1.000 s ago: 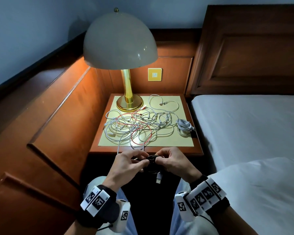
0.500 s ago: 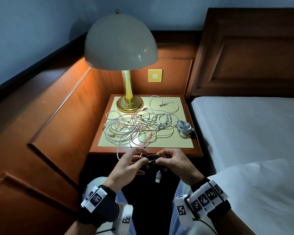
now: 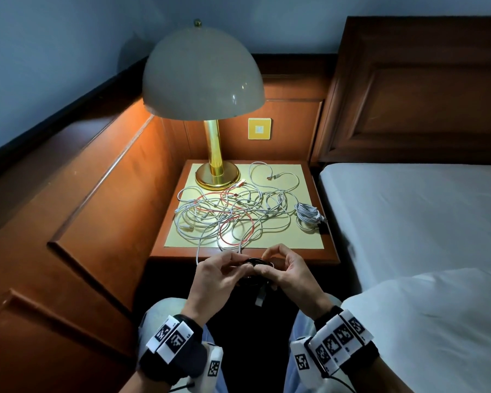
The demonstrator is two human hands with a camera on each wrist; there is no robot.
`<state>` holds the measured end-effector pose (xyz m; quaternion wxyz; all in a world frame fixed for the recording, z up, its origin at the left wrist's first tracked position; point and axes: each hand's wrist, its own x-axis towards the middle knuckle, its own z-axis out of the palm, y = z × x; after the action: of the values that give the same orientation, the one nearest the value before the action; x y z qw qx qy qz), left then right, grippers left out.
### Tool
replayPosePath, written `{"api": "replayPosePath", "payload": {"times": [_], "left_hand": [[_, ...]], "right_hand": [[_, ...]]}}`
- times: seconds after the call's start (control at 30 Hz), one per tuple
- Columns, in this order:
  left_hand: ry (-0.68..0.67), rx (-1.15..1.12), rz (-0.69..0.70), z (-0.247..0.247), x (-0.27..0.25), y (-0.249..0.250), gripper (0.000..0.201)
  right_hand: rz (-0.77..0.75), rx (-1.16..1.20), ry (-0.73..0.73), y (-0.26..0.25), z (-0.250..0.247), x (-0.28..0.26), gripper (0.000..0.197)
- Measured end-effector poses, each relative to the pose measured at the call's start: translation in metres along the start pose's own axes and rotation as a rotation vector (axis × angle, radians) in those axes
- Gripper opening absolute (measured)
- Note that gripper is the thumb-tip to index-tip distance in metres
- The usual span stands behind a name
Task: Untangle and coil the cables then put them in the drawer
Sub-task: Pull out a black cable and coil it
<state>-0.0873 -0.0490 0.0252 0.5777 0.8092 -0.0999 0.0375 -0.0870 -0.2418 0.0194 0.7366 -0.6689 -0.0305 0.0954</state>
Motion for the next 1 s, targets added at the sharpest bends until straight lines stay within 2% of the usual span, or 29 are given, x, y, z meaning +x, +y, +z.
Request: {"api": "replayPosePath", "payload": {"times": [0.1, 0.3, 0.5, 0.63, 0.77, 0.83, 1.0], "left_hand": [[0.073, 0.116, 0.075, 0.004, -0.001, 0.001, 0.013], [0.098, 0.155, 0.119, 0.010, -0.003, -0.001, 0.005], [0.075, 0.035, 0.022, 0.011, 0.000, 0.005, 0.008], [0.016, -0.164, -0.080, 0.008, 0.001, 0.009, 0.006], [-0.068, -0.265, -0.156, 0.003, 0.005, 0.005, 0.006], [-0.081, -0.282, -0.168, 0.003, 0.005, 0.003, 0.008], [-0.104, -0.346, -0.181, 0.008, 0.005, 0.002, 0.015]], "right_hand": [[0.027, 0.069, -0.016, -0.001, -0.004, -0.001, 0.030], [0.004, 0.098, 0.039, -0.001, -0.006, -0.001, 0.033], [-0.028, 0.092, 0.067, 0.003, -0.005, 0.003, 0.014], [-0.064, 0.039, 0.094, 0.005, -0.006, 0.004, 0.005], [-0.056, 0.007, 0.075, 0.005, -0.014, 0.001, 0.016], [-0.049, -0.002, 0.041, 0.004, -0.016, 0.000, 0.025], [-0.047, -0.071, -0.024, 0.004, -0.023, -0.003, 0.033]]}}
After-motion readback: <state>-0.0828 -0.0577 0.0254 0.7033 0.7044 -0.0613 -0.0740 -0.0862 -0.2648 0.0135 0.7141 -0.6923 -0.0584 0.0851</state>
